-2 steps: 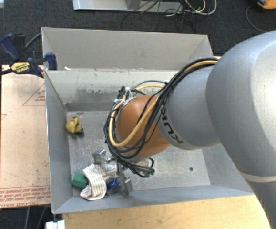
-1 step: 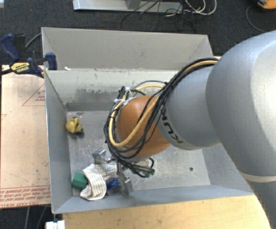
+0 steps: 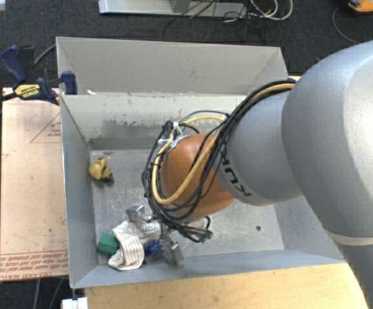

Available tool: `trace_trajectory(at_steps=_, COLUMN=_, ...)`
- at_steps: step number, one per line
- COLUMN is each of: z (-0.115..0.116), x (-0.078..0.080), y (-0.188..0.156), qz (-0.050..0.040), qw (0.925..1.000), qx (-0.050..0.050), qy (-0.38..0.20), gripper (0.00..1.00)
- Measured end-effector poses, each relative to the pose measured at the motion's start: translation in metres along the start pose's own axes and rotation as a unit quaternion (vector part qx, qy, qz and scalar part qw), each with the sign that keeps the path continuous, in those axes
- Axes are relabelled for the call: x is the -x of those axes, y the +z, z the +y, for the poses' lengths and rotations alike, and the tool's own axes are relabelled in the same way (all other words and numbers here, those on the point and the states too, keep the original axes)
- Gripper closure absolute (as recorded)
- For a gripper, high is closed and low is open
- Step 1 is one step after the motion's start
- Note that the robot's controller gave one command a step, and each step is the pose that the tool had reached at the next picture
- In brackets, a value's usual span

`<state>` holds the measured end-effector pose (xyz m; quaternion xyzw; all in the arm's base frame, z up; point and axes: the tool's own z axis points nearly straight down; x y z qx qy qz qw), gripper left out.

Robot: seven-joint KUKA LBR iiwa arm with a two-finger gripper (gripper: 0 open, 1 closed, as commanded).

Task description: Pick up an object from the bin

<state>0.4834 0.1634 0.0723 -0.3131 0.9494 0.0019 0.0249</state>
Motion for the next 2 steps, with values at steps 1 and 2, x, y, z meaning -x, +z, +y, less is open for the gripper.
trace_trajectory(at_steps=1, z=-0.002, x=-0.0006, y=0.0027, qz=0.0076, qw=0.9988, qx=0.002, qy=0.049, gripper=1.0)
trace_trajectory(at_steps=2, z=-0.0019, x=-0.0006, y=0.0027, qz=0.0076, qw=0.9988, qx=0.002, qy=0.049, gripper=1.0)
